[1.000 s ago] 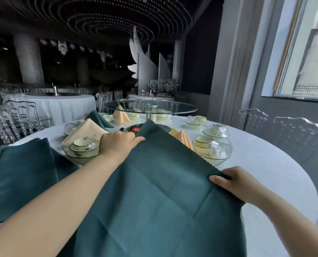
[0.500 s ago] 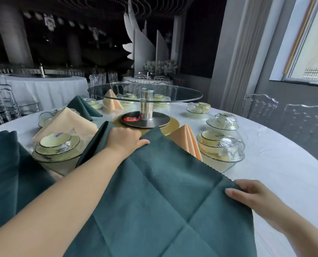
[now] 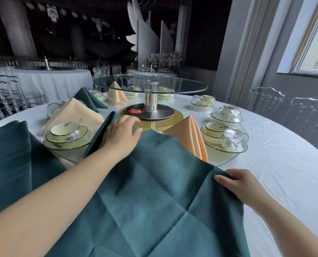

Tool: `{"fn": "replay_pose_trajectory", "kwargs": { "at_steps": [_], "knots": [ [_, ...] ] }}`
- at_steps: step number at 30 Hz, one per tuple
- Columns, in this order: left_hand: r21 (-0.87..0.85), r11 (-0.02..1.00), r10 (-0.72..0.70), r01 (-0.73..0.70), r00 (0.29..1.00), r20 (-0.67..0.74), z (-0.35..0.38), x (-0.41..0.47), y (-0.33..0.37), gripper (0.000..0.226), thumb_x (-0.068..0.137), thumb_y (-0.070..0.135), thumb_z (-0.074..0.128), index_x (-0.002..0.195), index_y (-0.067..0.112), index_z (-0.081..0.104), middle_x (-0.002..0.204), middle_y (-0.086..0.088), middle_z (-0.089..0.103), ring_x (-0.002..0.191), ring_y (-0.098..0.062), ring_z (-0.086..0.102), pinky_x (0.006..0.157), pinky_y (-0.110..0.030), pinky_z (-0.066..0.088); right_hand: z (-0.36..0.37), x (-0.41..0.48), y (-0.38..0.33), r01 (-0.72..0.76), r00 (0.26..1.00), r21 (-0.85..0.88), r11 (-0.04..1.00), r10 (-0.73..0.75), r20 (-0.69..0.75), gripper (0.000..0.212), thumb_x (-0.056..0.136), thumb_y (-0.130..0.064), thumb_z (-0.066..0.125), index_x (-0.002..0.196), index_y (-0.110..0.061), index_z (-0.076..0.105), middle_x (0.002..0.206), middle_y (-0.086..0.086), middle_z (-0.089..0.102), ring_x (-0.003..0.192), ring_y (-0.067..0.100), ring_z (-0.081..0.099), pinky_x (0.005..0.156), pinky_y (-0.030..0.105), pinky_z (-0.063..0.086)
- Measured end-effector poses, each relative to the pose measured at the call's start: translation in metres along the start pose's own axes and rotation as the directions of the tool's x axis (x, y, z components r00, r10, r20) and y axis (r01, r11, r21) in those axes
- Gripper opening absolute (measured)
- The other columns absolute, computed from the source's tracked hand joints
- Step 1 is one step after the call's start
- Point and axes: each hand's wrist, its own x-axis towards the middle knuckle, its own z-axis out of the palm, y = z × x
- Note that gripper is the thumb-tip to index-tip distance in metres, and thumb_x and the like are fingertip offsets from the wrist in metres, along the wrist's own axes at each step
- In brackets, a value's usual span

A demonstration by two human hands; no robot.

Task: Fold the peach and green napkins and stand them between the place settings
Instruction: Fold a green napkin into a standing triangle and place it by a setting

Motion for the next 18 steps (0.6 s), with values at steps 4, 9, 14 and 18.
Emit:
{"fn": "replay_pose_trajectory", "kwargs": {
  "at_steps": [4, 9, 14, 18],
  "knots": [
    [-0.103, 0.978, 0.2, -0.181, 0.954, 0.225, -0.021, -0.078, 0.008, 0.089, 0.062, 0.066, 0.012, 0.134, 0.024, 0.044, 0.143, 0.009, 0.036, 0.132, -0.008, 0.031, 0.1, -0.013, 0.016, 0.002, -0.005, -0.009, 0.015, 1.0, -0.051, 0.999, -0.015, -0.008, 0.032, 0.085, -0.017, 0.06, 0.059, -0.003, 0.05, 0.058, 0.006, 0.042, 0.053, 0.014, 0.036, 0.053, 0.026, 0.028],
    [-0.015, 0.992, 0.102, -0.122, 0.749, 0.655, -0.018, -0.152, 0.006, 0.141, 0.017, 0.09, -0.027, 0.145, 0.037, -0.002, 0.151, 0.02, -0.008, 0.12, 0.014, -0.014, 0.1, -0.011, -0.012, 0.005, -0.014, -0.016, 0.002, 0.997, 0.135, 0.991, 0.007, -0.072, 0.013, 0.089, -0.019, 0.057, 0.085, -0.009, 0.065, 0.082, 0.004, 0.061, 0.073, 0.014, 0.052, 0.066, 0.026, 0.039],
    [0.07, 0.986, 0.066, -0.152, 0.736, 0.674, -0.005, -0.17, -0.006, 0.145, 0.014, 0.085, -0.035, 0.146, 0.033, -0.002, 0.154, 0.012, -0.013, 0.123, 0.01, -0.022, 0.103, -0.017, -0.016, -0.003, -0.027, 0.004, -0.166, 0.982, 0.47, 0.867, 0.19, -0.004, 0.022, 0.094, -0.009, 0.043, 0.112, -0.009, 0.055, 0.095, 0.008, 0.064, 0.094, 0.025, 0.052, 0.073, 0.028, 0.04],
    [0.085, 0.985, 0.049, -0.148, 0.725, 0.687, -0.007, -0.165, -0.012, 0.146, 0.013, 0.086, -0.034, 0.146, 0.035, 0.0, 0.154, 0.013, -0.011, 0.139, 0.0, -0.013, 0.103, -0.016, -0.014, -0.007, -0.04, 0.021, -0.173, 0.982, 0.21, 0.962, 0.185, -0.04, 0.043, 0.087, 0.014, 0.035, 0.123, -0.003, 0.05, 0.124, 0.01, 0.054, 0.116, 0.024, 0.047, 0.085, 0.029, 0.038]
  ]
}}
